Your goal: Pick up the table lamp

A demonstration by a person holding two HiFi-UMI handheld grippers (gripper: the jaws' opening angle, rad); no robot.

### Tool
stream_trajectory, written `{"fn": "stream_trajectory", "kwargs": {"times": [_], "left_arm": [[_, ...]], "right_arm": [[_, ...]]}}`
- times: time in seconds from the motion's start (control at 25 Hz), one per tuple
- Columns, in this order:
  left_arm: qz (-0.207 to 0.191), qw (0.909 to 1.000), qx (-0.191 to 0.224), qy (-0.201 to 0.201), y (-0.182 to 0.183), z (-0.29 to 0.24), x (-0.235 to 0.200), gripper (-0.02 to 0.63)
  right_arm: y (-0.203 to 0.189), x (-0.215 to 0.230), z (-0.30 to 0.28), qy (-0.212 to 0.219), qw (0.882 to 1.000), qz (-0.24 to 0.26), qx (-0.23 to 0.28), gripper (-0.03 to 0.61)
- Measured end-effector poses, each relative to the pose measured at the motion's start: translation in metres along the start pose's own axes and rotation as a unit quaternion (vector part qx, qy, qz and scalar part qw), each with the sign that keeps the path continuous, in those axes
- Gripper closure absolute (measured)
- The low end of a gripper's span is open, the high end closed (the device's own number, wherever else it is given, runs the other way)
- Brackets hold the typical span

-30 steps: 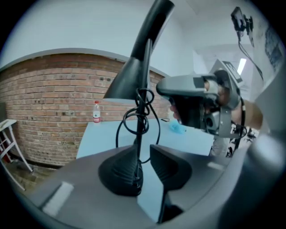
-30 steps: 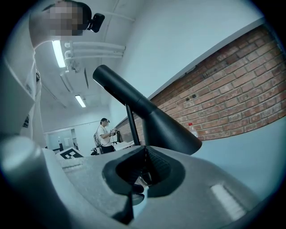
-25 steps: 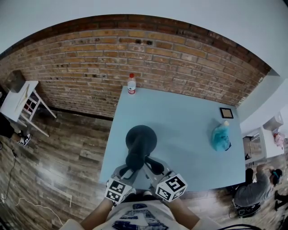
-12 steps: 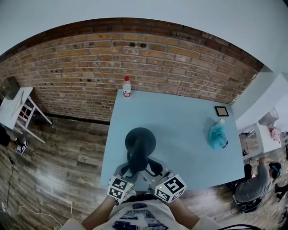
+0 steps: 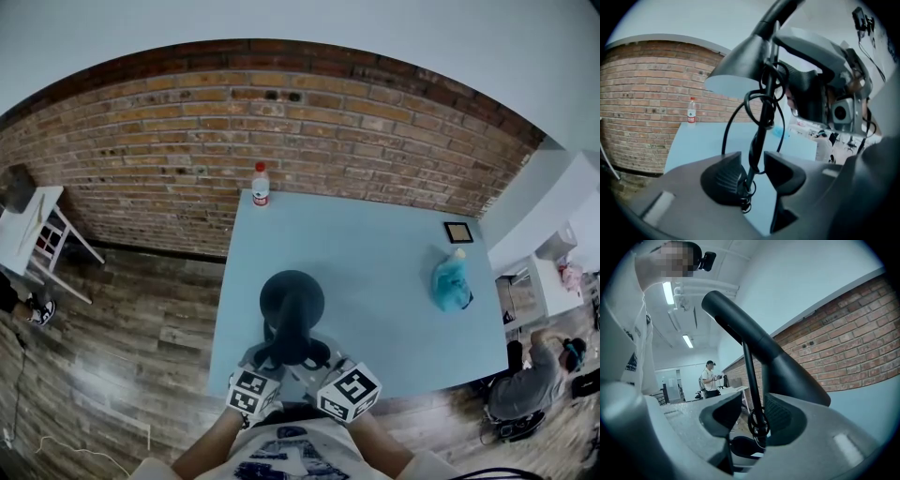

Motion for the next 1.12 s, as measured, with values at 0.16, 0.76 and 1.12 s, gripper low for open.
{"fn": "stream_trajectory", "kwargs": {"times": [0.16,0.76,1.12], "left_arm": [[0.004,1.0000,-0.003,-0.006,-0.0012,-0.0027,-0.0044,0.469],[0.021,0.9991,0.007,-0.037,0.0023,-0.0084,-0.0044,0.543],[0.017,0.9983,0.022,-0.052,-0.0005,-0.0086,-0.0050,0.548]], "right_arm": [[-0.0017,-0.0005,-0.0054,0.009,1.000,0.001,-0.004,0.434],[-0.0031,0.0060,-0.0063,0.006,1.000,-0.005,-0.001,0.514],[-0.0033,0.0067,-0.0051,0.014,1.000,-0.016,-0.001,0.517]]}}
Point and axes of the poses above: the fingertips, and each gripper's own axes: z backward along the fingers, x to its right, y out of its top, the point moved 8 cm from there along z, backward along the fingers, and after that the axes turned 4 degrees about -y, right-handed, at the moved point
